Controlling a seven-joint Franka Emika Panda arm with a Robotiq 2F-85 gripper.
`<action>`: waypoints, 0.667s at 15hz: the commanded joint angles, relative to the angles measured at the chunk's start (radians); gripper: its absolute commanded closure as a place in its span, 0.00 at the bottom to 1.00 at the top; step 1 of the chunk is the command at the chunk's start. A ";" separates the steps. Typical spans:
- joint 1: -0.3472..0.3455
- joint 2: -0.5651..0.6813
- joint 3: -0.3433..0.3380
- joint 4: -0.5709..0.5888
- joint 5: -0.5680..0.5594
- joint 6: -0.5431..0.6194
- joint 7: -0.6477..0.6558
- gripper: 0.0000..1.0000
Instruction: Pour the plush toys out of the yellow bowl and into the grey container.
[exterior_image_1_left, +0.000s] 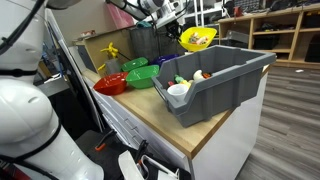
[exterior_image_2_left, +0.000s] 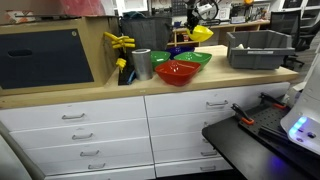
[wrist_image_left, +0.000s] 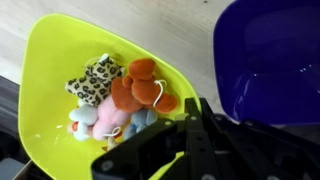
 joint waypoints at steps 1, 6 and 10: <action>0.021 -0.047 0.001 0.023 0.052 -0.032 0.061 0.99; 0.042 -0.118 0.004 -0.014 0.121 -0.034 0.161 0.99; 0.055 -0.201 0.001 -0.091 0.149 -0.030 0.240 0.99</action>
